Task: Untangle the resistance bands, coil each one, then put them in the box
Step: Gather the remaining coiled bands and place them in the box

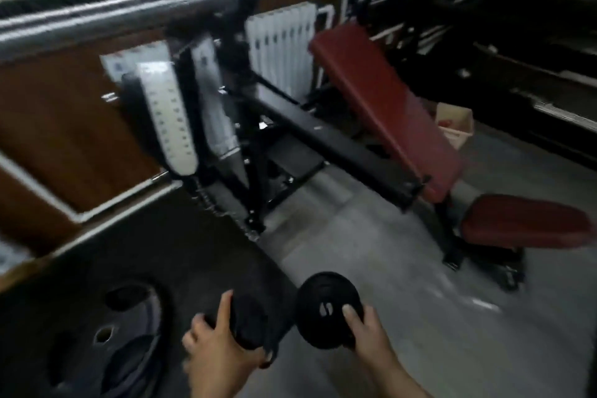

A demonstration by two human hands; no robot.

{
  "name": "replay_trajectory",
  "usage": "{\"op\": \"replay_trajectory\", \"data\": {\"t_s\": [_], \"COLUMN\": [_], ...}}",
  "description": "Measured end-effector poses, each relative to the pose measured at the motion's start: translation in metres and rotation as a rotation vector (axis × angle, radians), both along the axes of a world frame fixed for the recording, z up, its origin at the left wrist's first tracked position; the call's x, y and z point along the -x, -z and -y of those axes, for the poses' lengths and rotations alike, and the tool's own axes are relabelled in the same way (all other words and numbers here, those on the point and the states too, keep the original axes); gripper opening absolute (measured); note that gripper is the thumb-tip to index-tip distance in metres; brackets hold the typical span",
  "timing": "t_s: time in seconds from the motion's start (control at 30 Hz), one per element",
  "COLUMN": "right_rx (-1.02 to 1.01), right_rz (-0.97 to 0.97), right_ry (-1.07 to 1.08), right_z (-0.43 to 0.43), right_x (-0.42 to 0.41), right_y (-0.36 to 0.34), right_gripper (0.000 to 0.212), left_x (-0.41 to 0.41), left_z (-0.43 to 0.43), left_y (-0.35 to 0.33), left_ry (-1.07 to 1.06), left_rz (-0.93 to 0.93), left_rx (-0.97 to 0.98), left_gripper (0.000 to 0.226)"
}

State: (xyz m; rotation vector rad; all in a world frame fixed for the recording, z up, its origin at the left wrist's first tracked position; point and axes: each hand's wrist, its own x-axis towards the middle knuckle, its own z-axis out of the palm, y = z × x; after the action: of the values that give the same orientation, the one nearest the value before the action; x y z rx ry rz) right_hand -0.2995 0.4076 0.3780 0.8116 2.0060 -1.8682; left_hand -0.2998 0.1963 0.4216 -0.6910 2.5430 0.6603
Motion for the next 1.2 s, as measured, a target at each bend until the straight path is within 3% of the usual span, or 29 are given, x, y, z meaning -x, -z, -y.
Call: {"op": "replay_trajectory", "data": {"t_s": [0.2, 0.33, 0.6, 0.73, 0.83, 0.97, 1.2], "right_rx": [0.008, 0.010, 0.096, 0.096, 0.096, 0.059, -0.046], "right_rz": [-0.004, -0.019, -0.135, -0.127, -0.084, -0.045, 0.071], "right_ry": [0.219, 0.384, 0.646, 0.775, 0.837, 0.829, 0.610], "right_z": [-0.191, -0.305, -0.453, -0.516, -0.575, -0.672, -0.868], "right_x": [0.042, 0.060, 0.094, 0.104, 0.107, 0.107, 0.089], "right_y": [-0.012, -0.019, -0.034, -0.037, -0.030, -0.022, -0.029], "right_gripper": [0.022, 0.017, 0.009, 0.033, 0.035, 0.018, 0.034], "left_x": [0.079, 0.109, 0.186, 0.239, 0.263, 0.273, 0.244], "left_z": [-0.196, -0.319, -0.480, -0.562, -0.635, -0.741, -0.902], "left_y": [0.009, 0.017, 0.019, 0.011, 0.003, 0.006, 0.000], "left_ry": [0.225, 0.360, 0.585, 0.692, 0.766, 0.826, 0.616], "left_rz": [0.097, 0.179, 0.111, 0.049, -0.024, -0.043, 0.032], "left_rx": [0.014, -0.087, -0.100, -0.055, -0.029, 0.014, -0.029], "left_gripper": [0.108, 0.107, 0.104, 0.101, 0.100, 0.104, 0.105]}}
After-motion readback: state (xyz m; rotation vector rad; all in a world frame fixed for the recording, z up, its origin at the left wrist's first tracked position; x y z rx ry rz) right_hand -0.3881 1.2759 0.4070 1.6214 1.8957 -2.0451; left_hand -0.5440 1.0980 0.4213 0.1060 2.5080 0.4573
